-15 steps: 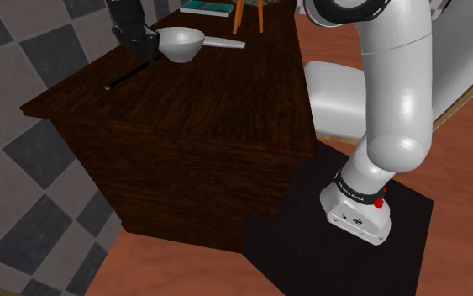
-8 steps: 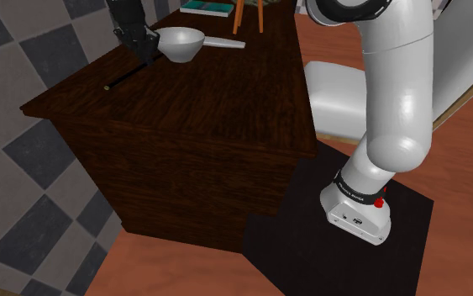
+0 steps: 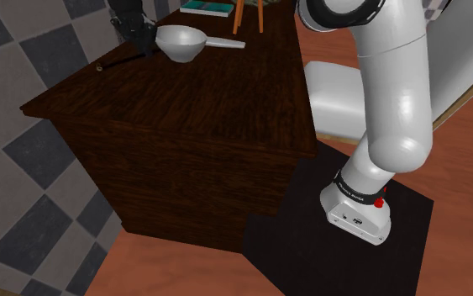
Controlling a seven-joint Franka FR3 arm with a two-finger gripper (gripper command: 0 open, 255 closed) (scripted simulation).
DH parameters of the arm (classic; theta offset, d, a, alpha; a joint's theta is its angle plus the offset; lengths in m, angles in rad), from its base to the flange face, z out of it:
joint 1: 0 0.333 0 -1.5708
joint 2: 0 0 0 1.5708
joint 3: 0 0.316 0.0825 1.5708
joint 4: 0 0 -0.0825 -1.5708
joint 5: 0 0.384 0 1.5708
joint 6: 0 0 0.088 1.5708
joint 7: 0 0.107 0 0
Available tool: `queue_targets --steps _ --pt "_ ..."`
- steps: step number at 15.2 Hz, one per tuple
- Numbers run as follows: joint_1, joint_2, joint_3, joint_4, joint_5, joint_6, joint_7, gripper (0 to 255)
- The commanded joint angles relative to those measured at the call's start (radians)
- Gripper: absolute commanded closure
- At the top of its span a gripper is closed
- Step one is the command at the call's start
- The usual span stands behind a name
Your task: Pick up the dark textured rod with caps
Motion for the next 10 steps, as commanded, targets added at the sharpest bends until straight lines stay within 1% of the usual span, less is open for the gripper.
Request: queue_targets --steps 1,5,8,10 --pt "0.011 0.008 -0.002 0.041 -0.003 -0.032 -0.006 255" --pt "0.051 0.05 -0.012 0.172 -0.021 -0.115 -0.026 255" --pt "0.1 0.107 -0.027 0.323 -0.044 -0.198 -0.05 255" --pt "0.104 0.112 -0.029 0.334 -0.045 -0.204 -0.052 255"
